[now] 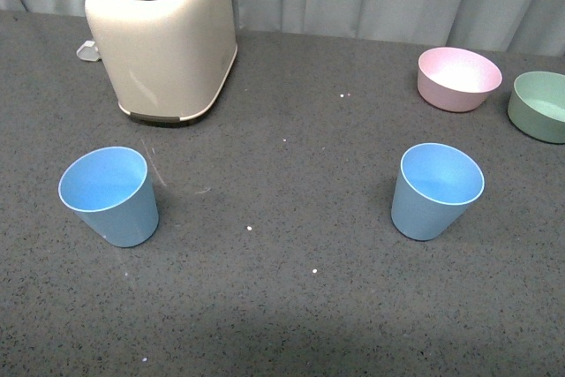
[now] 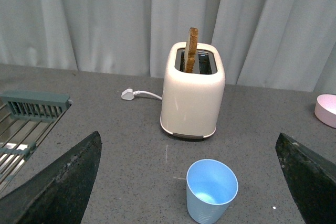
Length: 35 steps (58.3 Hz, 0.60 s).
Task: Stack blue cups with both arms
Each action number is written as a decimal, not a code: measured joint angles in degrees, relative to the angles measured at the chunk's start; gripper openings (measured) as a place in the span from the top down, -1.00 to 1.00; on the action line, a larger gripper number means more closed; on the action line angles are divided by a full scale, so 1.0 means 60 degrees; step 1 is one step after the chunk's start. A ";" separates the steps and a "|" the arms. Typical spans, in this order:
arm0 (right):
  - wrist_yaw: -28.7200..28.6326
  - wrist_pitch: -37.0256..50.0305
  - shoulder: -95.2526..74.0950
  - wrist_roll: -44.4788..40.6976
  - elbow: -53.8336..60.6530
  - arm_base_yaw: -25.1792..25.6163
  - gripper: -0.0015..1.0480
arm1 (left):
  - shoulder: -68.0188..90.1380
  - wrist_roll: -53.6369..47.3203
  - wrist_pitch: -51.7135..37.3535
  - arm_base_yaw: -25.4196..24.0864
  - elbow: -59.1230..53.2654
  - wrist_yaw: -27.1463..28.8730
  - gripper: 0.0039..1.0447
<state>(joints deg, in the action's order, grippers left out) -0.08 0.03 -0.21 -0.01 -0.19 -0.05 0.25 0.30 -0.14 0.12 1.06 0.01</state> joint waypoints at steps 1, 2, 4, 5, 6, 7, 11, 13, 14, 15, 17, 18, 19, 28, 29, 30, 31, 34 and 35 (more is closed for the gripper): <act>0.0000 0.0000 0.0000 0.0000 0.0000 0.0000 -0.81 | 0.0000 0.0000 0.0000 0.0000 0.0000 0.0000 -0.88; 0.0000 0.0000 0.0000 0.0000 0.0000 0.0000 -0.81 | 0.0000 0.0000 0.0004 0.0000 0.0000 0.0000 -0.88; 0.0000 0.0000 0.0000 0.0004 0.0000 0.0000 -0.81 | 0.0000 0.0000 0.0000 0.0000 0.0000 0.0000 -0.88; 0.0004 0.0000 0.0000 0.0000 0.0000 0.0000 -0.81 | 0.0000 0.0000 0.0004 0.0000 0.0000 0.0000 -0.88; 0.0000 0.0000 -0.0004 0.0000 0.0000 0.0000 -0.81 | 0.0000 0.0000 0.0004 0.0000 0.0000 0.0000 -0.88; 0.0000 0.0000 0.0000 0.0000 0.0000 0.0000 -0.81 | 0.0000 0.0000 0.0004 0.0000 0.0000 0.0000 -0.88; 0.0000 0.0000 0.0000 0.0000 0.0000 0.0000 -0.81 | 0.0000 0.0000 0.0004 0.0000 0.0000 0.0000 -0.88; 0.0004 0.0000 0.0000 0.0000 0.0000 0.0000 -0.81 | 0.0000 0.0000 0.0000 0.0000 0.0000 0.0000 -0.88; 0.0000 0.0000 -0.0004 0.0000 0.0000 0.0000 -0.81 | 0.0000 0.0000 0.0004 0.0000 0.0000 0.0000 -0.88; 0.0000 0.0000 0.0000 0.0000 0.0000 0.0000 -0.81 | 0.0000 0.0000 0.0004 0.0000 0.0000 0.0000 -0.88; 0.0000 0.0000 -0.0004 0.0000 0.0000 0.0000 -0.81 | 0.0000 0.0000 0.0004 0.0000 0.0000 0.0000 -0.88; 0.0000 0.0000 0.0000 0.0000 0.0000 0.0000 -0.81 | 0.0000 0.0000 0.0000 0.0000 0.0000 0.0000 -0.88; 0.0000 0.0000 0.0000 0.0000 0.0000 0.0000 -0.81 | 0.0000 0.0000 0.0004 0.0000 0.0000 0.0000 -0.88; 0.0000 0.0000 0.0000 0.0000 0.0000 0.0000 -0.81 | 0.0000 0.0000 0.0004 0.0000 0.0000 0.0000 -0.88; 0.0000 0.0000 0.0000 0.0000 0.0000 0.0000 -0.81 | 0.0000 0.0000 0.0004 0.0000 0.0000 0.0000 -0.88; 0.0000 0.0000 0.0000 0.0000 0.0000 0.0000 -0.81 | 0.0000 0.0000 0.0004 0.0000 0.0000 0.0000 -0.88; 0.0000 0.0000 0.0000 0.0000 0.0000 0.0000 -0.81 | 0.0000 0.0000 0.0004 0.0000 0.0000 0.0000 -0.88; 0.0000 0.0000 0.0000 0.0000 0.0000 0.0004 -0.81 | 0.0000 0.0000 0.0004 0.0000 0.0000 0.0000 -0.88; 0.0000 0.0000 0.0000 0.0000 0.0000 0.0000 -0.81 | 0.0000 0.0000 0.0004 0.0000 0.0000 0.0000 -0.88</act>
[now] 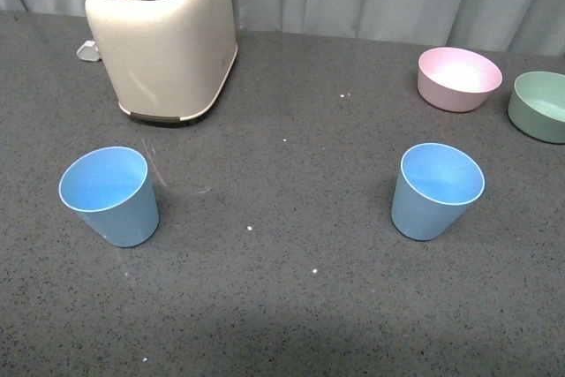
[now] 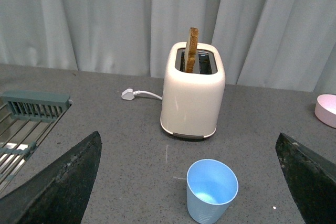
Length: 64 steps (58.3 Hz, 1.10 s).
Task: Stack blue cups with both arms
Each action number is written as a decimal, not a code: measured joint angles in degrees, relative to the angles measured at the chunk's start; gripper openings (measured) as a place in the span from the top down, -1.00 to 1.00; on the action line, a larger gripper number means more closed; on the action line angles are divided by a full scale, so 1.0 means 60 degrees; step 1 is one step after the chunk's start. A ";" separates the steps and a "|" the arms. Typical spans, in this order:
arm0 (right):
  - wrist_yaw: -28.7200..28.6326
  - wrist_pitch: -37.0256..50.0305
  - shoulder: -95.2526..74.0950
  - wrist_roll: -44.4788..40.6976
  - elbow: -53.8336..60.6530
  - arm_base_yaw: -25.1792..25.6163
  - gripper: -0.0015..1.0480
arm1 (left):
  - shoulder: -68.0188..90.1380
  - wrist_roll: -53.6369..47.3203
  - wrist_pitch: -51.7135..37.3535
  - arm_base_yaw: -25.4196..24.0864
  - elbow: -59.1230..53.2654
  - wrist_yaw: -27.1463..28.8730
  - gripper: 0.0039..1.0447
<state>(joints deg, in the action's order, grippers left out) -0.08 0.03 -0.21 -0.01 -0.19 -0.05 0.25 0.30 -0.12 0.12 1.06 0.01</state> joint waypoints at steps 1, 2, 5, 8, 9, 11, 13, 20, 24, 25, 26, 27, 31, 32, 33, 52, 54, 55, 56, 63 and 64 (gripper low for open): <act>0.0000 0.0000 0.0000 0.0000 0.0000 0.0000 -0.81 | 0.0000 0.0000 0.0000 0.0000 0.0000 0.0000 -0.88; 0.0000 0.0000 0.0000 0.0000 0.0000 0.0000 -0.81 | 0.0000 0.0000 0.0000 0.0000 0.0000 0.0000 -0.88; 0.0000 0.0000 0.0000 0.0000 0.0000 0.0000 -0.81 | 0.0000 0.0000 0.0000 0.0000 0.0000 0.0000 -0.88; 0.0000 0.0000 0.0000 0.0000 0.0000 0.0000 -0.81 | 0.0000 0.0000 0.0000 0.0000 0.0000 0.0000 -0.88; 0.0000 0.0000 0.0000 0.0000 0.0000 0.0000 -0.81 | 0.0000 0.0000 0.0000 0.0000 0.0000 0.0000 -0.88; 0.0000 0.0000 0.0000 0.0000 0.0000 0.0000 -0.81 | 0.0000 0.0000 -0.0004 0.0000 0.0000 0.0000 -0.88; 0.0000 0.0000 0.0000 0.0000 0.0000 0.0000 -0.81 | 0.0000 0.0000 -0.0004 0.0000 0.0000 0.0000 -0.88; 0.0004 0.0000 -0.0004 0.0000 0.0000 0.0000 -0.81 | 0.0954 0.0321 0.1504 0.0528 0.0583 0.1763 -0.88; 0.0007 0.0000 0.0000 0.0004 0.0000 0.0000 -0.81 | 0.2299 0.0546 0.2011 0.0579 0.0943 0.2714 -0.88; 0.0000 0.0000 0.0000 0.0000 0.0000 0.0004 -0.81 | 0.2696 0.0637 0.1967 0.0499 0.1013 0.2699 -0.88; -0.0011 0.0000 0.0000 0.0000 0.0000 0.0004 -0.81 | 0.3082 0.0703 0.1840 0.0404 0.1082 0.2594 -0.88; 0.0000 0.0000 0.0000 0.0000 0.0000 0.0004 -0.81 | 0.3268 0.0718 0.1752 0.0342 0.1115 0.2524 -0.88; 0.0000 0.0000 0.0000 0.0000 0.0000 0.0004 -0.81 | 0.4350 0.0892 0.1158 -0.0036 0.1381 0.1982 -0.88; 0.0000 0.0000 0.0000 0.0000 0.0000 0.0004 -0.81 | 0.4707 0.0947 0.0958 -0.0153 0.1501 0.1810 -0.88; -0.0004 0.0000 -0.0004 0.0000 0.0000 0.0004 -0.81 | 0.4885 0.0962 0.0852 -0.0204 0.1566 0.1698 -0.88; 0.0000 0.0000 0.0000 0.0000 0.0000 0.0004 -0.81 | 1.0568 0.1617 -0.0863 -0.0572 0.4073 0.0069 -0.88; 0.0000 0.0000 0.0000 0.0000 0.0000 0.0004 -0.81 | 1.1431 0.1869 -0.0841 -0.0535 0.4568 -0.0015 -0.88; 0.0000 0.0000 0.0000 0.0000 0.0000 0.0004 -0.81 | 1.1748 0.1953 -0.0841 -0.0517 0.4754 -0.0018 -0.88; 0.0000 0.0000 0.0000 0.0000 0.0000 0.0004 -0.81 | 1.2040 0.2065 -0.0838 -0.0492 0.4925 -0.0040 -0.88; -0.0004 0.0000 0.0000 0.0000 0.0000 0.0004 -0.81 | 1.3493 0.2546 -0.0415 -0.0273 0.5759 -0.0302 -0.88; 0.0000 0.0000 -0.0004 0.0000 0.0000 0.0004 -0.81 | 1.3686 0.2597 -0.0302 -0.0226 0.5858 -0.0364 -0.88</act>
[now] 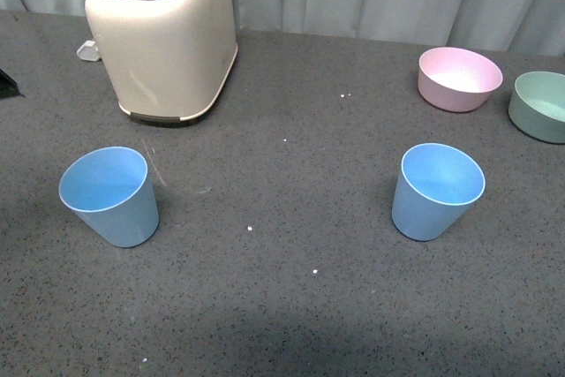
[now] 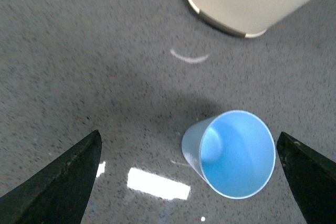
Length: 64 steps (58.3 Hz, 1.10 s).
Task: Stack blue cups with both arms
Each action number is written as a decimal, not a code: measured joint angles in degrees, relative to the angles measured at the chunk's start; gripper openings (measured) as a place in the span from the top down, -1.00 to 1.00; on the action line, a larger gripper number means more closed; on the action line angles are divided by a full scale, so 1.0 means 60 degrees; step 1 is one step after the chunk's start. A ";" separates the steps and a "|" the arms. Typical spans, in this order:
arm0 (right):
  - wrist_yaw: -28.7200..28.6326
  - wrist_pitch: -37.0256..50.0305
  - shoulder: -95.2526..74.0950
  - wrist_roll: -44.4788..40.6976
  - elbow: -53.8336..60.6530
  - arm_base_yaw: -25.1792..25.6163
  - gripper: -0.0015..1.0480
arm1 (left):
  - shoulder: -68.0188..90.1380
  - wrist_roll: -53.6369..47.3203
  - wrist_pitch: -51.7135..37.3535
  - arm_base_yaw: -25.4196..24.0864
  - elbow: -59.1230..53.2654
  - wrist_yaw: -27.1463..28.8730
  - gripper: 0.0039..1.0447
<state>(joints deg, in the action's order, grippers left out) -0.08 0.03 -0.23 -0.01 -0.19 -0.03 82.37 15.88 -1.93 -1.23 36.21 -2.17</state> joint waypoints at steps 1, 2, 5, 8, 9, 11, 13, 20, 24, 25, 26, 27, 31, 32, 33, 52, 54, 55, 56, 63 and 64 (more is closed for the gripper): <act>0.0000 0.0000 0.0004 0.0000 0.0000 0.0000 -0.81 | 0.0091 0.0036 0.0062 0.0029 0.0051 -0.0029 -0.88; 0.0000 0.0000 0.0004 0.0000 0.0000 0.0000 -0.81 | 0.0178 0.0098 0.0113 0.0055 0.0095 -0.0073 -0.88; 0.0000 0.0000 0.0004 0.0000 0.0000 0.0000 -0.81 | 0.0583 0.0164 0.0324 0.0197 0.0255 -0.0138 -0.88; 0.0000 0.0000 0.0004 0.0000 0.0000 0.0000 -0.81 | 0.0896 0.0219 0.0517 0.0313 0.0372 -0.0062 -0.88; 0.0000 0.0000 0.0004 0.0000 0.0000 0.0000 -0.81 | 0.1038 0.0266 0.0597 0.0372 0.0423 -0.0015 -0.88; -0.0004 0.0000 0.0004 0.0000 0.0000 0.0000 -0.81 | 0.1249 0.0332 0.0623 0.0444 0.0470 0.0015 -0.88; 0.0000 0.0000 0.0004 0.0000 0.0000 0.0000 -0.81 | 0.1450 0.0397 0.0645 0.0521 0.0528 0.0000 -0.88; 0.0000 0.0000 0.0004 0.0000 0.0000 0.0000 -0.81 | 0.2157 0.0721 0.0765 0.0823 0.0831 -0.0131 -0.88; -0.0004 0.0000 0.0004 0.0000 0.0000 0.0000 -0.81 | 0.2401 0.0834 0.0823 0.0918 0.0922 -0.0047 -0.88; 0.0000 0.0000 0.0000 0.0000 0.0000 0.0000 -0.81 | 0.2441 0.0841 0.0823 0.0929 0.0933 -0.0029 -0.88; -0.0004 0.0000 0.0004 0.0000 0.0000 0.0000 -0.81 | 0.2524 0.0885 0.0838 0.0947 0.0954 0.0011 -0.88; 0.0000 0.0000 0.0004 0.0000 0.0000 0.0000 -0.81 | 0.2568 0.0907 0.0849 0.0962 0.0965 0.0018 -0.88; 0.0000 0.0000 0.0004 0.0000 0.0000 0.0000 -0.81 | 0.2823 0.1086 0.0820 0.0980 0.1042 0.0040 -0.88; 0.0000 0.0000 0.0004 0.0000 0.0000 0.0000 -0.81 | 0.2867 0.1107 0.0816 0.0980 0.1053 0.0040 -0.88; 0.0000 0.0000 0.0004 0.0000 0.0000 0.0000 -0.81 | 0.2929 0.1129 0.0812 0.0984 0.1082 0.0040 -0.88; 0.0000 0.0000 0.0004 0.0000 0.0000 0.0000 -0.81 | 0.3271 0.1461 0.1577 0.0984 0.1508 0.0102 -0.13; 0.0000 0.0000 0.0004 0.0000 0.0000 0.0000 -0.81 | 0.3271 0.1483 0.1610 0.0987 0.1512 0.0098 -0.03; 0.0000 0.0000 0.0004 0.0000 0.0000 0.0000 -0.81 | 0.3271 0.1486 0.1625 0.0987 0.1515 0.0095 0.01; 0.0000 0.0000 0.0004 0.0000 0.0000 0.0000 -0.81 | 0.3271 0.1526 0.1650 0.0998 0.1523 0.0066 0.07; 0.0000 0.0000 0.0004 0.0000 0.0000 0.0000 -0.81 | 0.3268 0.1687 0.1701 0.1045 0.1541 -0.0087 0.56; 0.0000 0.0000 0.0004 0.0000 0.0000 0.0000 -0.81 | 0.3264 0.1716 0.1701 0.1049 0.1541 -0.0142 0.62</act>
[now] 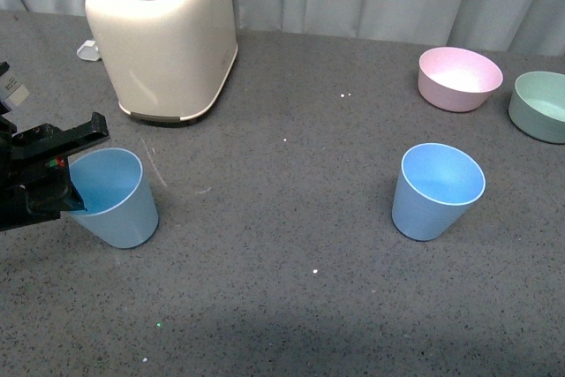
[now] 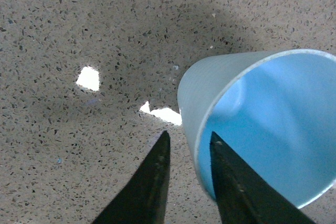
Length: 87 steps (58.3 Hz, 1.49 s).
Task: Stack blue cups with both arms
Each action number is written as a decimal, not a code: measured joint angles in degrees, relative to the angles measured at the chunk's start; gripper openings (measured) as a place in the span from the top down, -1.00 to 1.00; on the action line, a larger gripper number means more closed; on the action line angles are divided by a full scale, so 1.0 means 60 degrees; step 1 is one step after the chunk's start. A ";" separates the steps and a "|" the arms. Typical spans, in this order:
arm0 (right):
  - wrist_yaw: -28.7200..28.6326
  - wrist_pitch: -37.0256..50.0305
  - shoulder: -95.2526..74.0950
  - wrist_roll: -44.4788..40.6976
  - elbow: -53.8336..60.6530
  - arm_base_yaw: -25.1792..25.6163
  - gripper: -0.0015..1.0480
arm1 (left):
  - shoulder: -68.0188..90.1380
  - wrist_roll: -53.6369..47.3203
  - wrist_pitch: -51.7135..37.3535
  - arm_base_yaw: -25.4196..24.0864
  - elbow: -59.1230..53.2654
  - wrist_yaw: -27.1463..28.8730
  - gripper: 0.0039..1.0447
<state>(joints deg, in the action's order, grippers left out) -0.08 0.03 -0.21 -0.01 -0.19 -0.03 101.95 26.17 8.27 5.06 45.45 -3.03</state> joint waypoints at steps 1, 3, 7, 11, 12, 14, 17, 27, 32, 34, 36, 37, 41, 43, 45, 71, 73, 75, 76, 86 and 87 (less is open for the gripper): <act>0.0000 0.0000 0.0000 0.0000 0.0000 0.0000 -0.81 | -0.0011 0.0022 0.0000 0.0015 0.0000 -0.0047 0.69; 0.0000 0.0000 0.0000 0.0000 0.0000 0.0000 -0.81 | -0.0029 0.0051 0.0000 0.0040 0.0000 -0.0058 0.83; 0.0000 0.0000 0.0000 0.0000 0.0000 0.0000 -0.81 | -0.0091 0.0157 0.0022 0.0120 0.0004 -0.0149 0.93; 0.0000 0.0000 0.0000 0.0000 0.0000 0.0000 -0.81 | -0.0175 0.0164 0.0066 0.0240 0.0015 -0.0189 0.94; 0.0000 0.0000 0.0000 0.0000 0.0000 0.0000 -0.81 | -0.0204 0.0168 0.0087 0.0321 0.0051 -0.0211 0.94; 0.0000 0.0000 -0.0004 0.0000 0.0000 0.0000 -0.81 | -0.0233 0.0168 0.0153 0.0470 0.0149 -0.0189 0.94; 0.0000 0.0000 0.0000 0.0000 0.0000 0.0000 -0.81 | -0.0244 0.0164 0.0208 0.0652 0.0273 -0.0124 0.94; 0.0000 0.0000 0.0000 0.0000 0.0000 0.0000 -0.81 | -0.0087 0.0153 0.0433 0.1526 0.0998 0.0178 0.94; 0.0000 0.0000 0.0000 0.0000 0.0000 0.0000 -0.81 | 0.0149 0.0117 0.0430 0.1942 0.1359 0.0310 0.94; 0.0000 0.0000 -0.0004 0.0000 0.0000 0.0000 -0.81 | 0.0335 0.0113 0.0463 0.2175 0.1566 0.0382 0.94; 0.0000 0.0000 0.0000 0.0000 0.0000 0.0000 -0.81 | 0.0554 0.0113 0.0579 0.2401 0.1785 0.0452 0.94; 0.0000 0.0000 0.0000 0.0000 0.0000 0.0000 -0.81 | 0.0670 0.0113 0.0627 0.2514 0.1887 0.0484 0.94; -0.0004 0.0000 0.0000 0.0000 0.0000 0.0000 -0.81 | 0.1169 0.0168 0.0801 0.2936 0.2295 0.0499 0.94; 0.0000 0.0000 0.0000 0.0000 0.0000 0.0000 -0.81 | 0.1348 0.0233 0.0812 0.3075 0.2433 0.0452 0.94; 0.0000 0.0000 -0.0004 0.0000 0.0000 0.0000 -0.81 | 0.1497 0.0306 0.0845 0.3195 0.2568 0.0430 0.94; 0.0000 0.0000 -0.0004 0.0000 0.0000 0.0000 -0.81 | 0.2076 0.0470 0.1126 0.3592 0.3107 0.0401 0.94; 0.0000 0.0000 0.0000 0.0000 0.0000 0.0000 -0.81 | 0.2076 0.0474 0.1126 0.3599 0.3107 0.0401 0.94; -0.0004 0.0000 0.0000 0.0000 0.0000 0.0000 -0.81 | 0.2076 0.0481 0.1129 0.3599 0.3111 0.0393 0.90; 0.0000 0.0000 0.0000 0.0000 0.0000 0.0000 -0.81 | 0.2076 0.0477 0.1133 0.3599 0.3111 0.0390 0.86; 0.0000 0.0000 0.0000 0.0000 0.0000 0.0000 -0.81 | 0.2055 0.0521 0.1213 0.3599 0.3115 0.0306 0.35; 0.0000 0.0000 0.0000 0.0000 0.0000 0.0000 -0.81 | 0.2033 0.0546 0.1217 0.3595 0.3115 0.0317 0.28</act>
<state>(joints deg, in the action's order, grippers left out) -0.08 0.03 -0.21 -0.01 -0.19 -0.03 114.15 29.45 15.57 26.63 64.14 -1.13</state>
